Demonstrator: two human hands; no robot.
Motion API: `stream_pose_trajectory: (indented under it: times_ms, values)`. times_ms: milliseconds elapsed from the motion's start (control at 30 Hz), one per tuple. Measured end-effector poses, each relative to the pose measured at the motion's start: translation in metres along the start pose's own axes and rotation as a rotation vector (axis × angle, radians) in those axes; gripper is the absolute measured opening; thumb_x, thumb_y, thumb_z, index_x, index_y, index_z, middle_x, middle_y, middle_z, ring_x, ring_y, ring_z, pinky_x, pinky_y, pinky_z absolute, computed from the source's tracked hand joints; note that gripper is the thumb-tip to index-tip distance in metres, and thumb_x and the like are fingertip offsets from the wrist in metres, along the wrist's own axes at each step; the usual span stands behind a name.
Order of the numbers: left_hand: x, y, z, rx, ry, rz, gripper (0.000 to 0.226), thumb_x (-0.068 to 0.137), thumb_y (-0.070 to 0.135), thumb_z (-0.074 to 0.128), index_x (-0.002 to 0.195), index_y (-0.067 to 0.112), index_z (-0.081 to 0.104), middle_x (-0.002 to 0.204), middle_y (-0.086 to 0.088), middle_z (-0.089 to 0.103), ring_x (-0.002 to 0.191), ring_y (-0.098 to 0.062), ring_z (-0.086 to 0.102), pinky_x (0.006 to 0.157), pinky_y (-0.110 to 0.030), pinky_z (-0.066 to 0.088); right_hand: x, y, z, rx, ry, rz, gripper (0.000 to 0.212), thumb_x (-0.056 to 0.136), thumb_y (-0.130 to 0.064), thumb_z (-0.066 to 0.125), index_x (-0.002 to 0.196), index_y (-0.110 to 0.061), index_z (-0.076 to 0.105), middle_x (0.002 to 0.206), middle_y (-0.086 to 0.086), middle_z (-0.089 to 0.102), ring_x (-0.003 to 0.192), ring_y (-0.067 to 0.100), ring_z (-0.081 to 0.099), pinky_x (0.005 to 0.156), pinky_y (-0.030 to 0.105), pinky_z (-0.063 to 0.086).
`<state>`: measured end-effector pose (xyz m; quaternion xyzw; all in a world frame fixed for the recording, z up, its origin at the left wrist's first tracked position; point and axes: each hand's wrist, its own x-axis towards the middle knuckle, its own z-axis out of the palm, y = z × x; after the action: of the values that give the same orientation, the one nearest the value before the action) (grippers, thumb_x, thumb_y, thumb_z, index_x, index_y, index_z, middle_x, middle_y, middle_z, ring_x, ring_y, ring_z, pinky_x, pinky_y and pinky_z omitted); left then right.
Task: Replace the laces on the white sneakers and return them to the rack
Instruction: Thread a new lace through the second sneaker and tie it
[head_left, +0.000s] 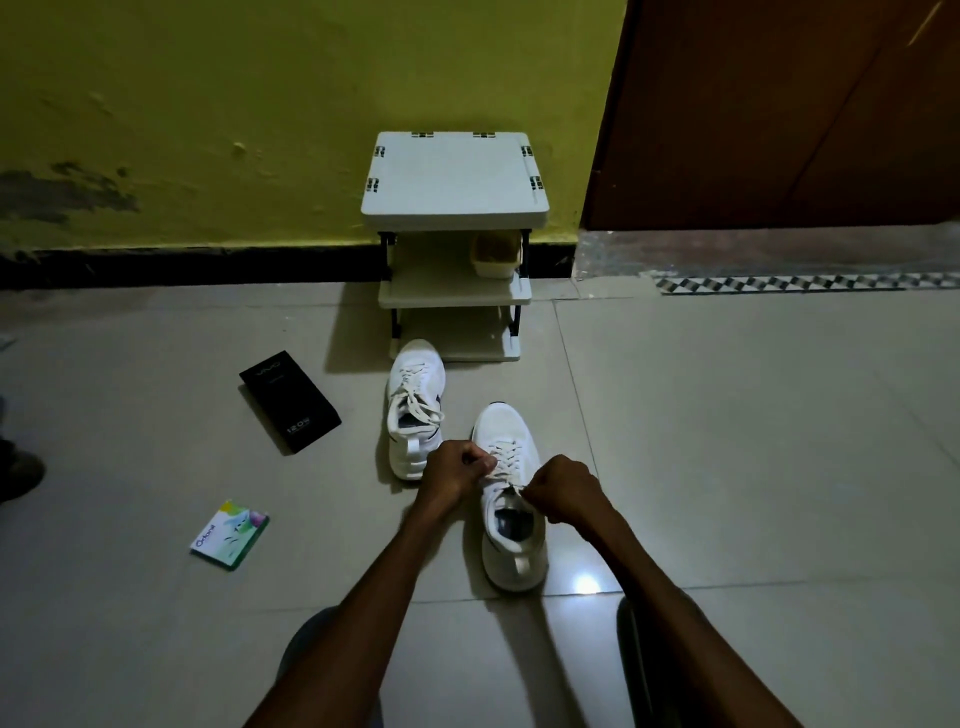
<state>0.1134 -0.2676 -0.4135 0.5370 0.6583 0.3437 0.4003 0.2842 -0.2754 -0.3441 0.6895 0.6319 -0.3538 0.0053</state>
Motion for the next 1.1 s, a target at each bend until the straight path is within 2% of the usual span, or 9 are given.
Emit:
stream_pose_trajectory:
  times_ms: [100,167,267,433,567,700,900,1033,1100]
  values:
    - [0.001,0.001,0.0,0.008,-0.008,0.003,0.007,0.083,0.01,0.074,0.076,0.012,0.072,0.069,0.008,0.066,0.058,0.012,0.057,0.06,-0.008,0.043,0.002,0.003,0.001,0.152,-0.03,0.036,0.019,0.082,-0.022,0.059,0.07,-0.014,0.047,0.076,0.006,0.056,0.082,0.03,0.068,0.063,0.026,0.044]
    - [0.002,0.002,0.0,0.01,-0.011,0.008,0.009,0.084,0.011,0.074,0.076,0.013,0.07,0.068,0.011,0.065,0.057,0.01,0.057,0.059,-0.01,0.043,0.003,0.005,0.003,0.265,-0.011,0.059,0.017,0.081,-0.018,0.059,0.069,-0.011,0.051,0.073,0.008,0.061,0.077,0.031,0.068,0.063,0.027,0.048]
    - [0.002,0.002,-0.001,0.01,-0.018,-0.011,0.008,0.084,0.012,0.074,0.077,0.013,0.07,0.069,0.008,0.066,0.061,0.005,0.056,0.061,-0.016,0.045,0.003,0.008,0.005,0.542,0.078,0.09,0.009,0.081,-0.012,0.061,0.082,-0.005,0.067,0.079,0.014,0.071,0.071,0.03,0.072,0.07,0.04,0.061]
    - [0.002,-0.002,0.001,0.007,-0.012,-0.041,0.01,0.083,0.014,0.075,0.074,0.013,0.07,0.066,0.009,0.066,0.059,-0.001,0.057,0.063,-0.024,0.048,-0.005,0.006,-0.009,0.948,0.007,0.058,0.005,0.08,0.004,0.069,0.083,0.003,0.072,0.072,0.018,0.067,0.061,0.024,0.062,0.068,0.035,0.059]
    - [0.0,-0.004,0.002,-0.012,-0.016,-0.089,0.012,0.083,0.018,0.075,0.073,0.013,0.071,0.067,0.003,0.068,0.063,-0.009,0.061,0.07,-0.034,0.053,-0.005,0.008,-0.005,0.946,0.088,0.053,0.009,0.074,0.01,0.071,0.078,0.003,0.074,0.075,0.018,0.07,0.065,0.026,0.064,0.068,0.034,0.059]
    - [-0.002,-0.004,0.002,-0.037,-0.015,-0.104,0.016,0.083,0.018,0.075,0.069,0.015,0.068,0.067,0.0,0.068,0.065,-0.014,0.062,0.071,-0.037,0.053,-0.004,0.01,0.008,0.967,0.157,0.019,0.002,0.08,-0.004,0.076,0.082,-0.003,0.077,0.077,0.011,0.073,0.07,0.022,0.067,0.06,0.028,0.054]
    - [-0.003,0.004,0.002,0.056,-0.011,-0.156,0.027,0.088,0.027,0.07,0.066,0.014,0.061,0.062,0.0,0.06,0.061,-0.016,0.055,0.063,-0.03,0.041,-0.01,0.0,0.012,1.133,-0.052,0.061,0.022,0.096,-0.017,0.053,0.092,-0.006,0.071,0.085,0.009,0.074,0.052,0.012,0.05,0.049,0.018,0.043]
    - [-0.005,0.008,0.003,0.257,-0.014,-0.213,0.037,0.086,0.051,0.055,0.068,0.019,0.054,0.084,-0.011,0.069,0.082,-0.029,0.065,0.066,-0.033,0.042,-0.009,0.0,0.017,0.971,0.012,0.063,0.034,0.098,-0.027,0.048,0.071,-0.015,0.064,0.062,0.004,0.058,0.049,0.015,0.044,0.048,0.021,0.034]
    - [-0.005,0.012,0.006,0.353,0.027,-0.25,0.044,0.082,0.057,0.047,0.079,0.015,0.059,0.097,-0.011,0.071,0.092,-0.03,0.065,0.072,-0.036,0.045,-0.009,0.002,0.018,0.886,0.047,0.053,0.041,0.098,-0.028,0.047,0.06,-0.017,0.058,0.055,0.001,0.053,0.047,0.014,0.042,0.046,0.019,0.03]
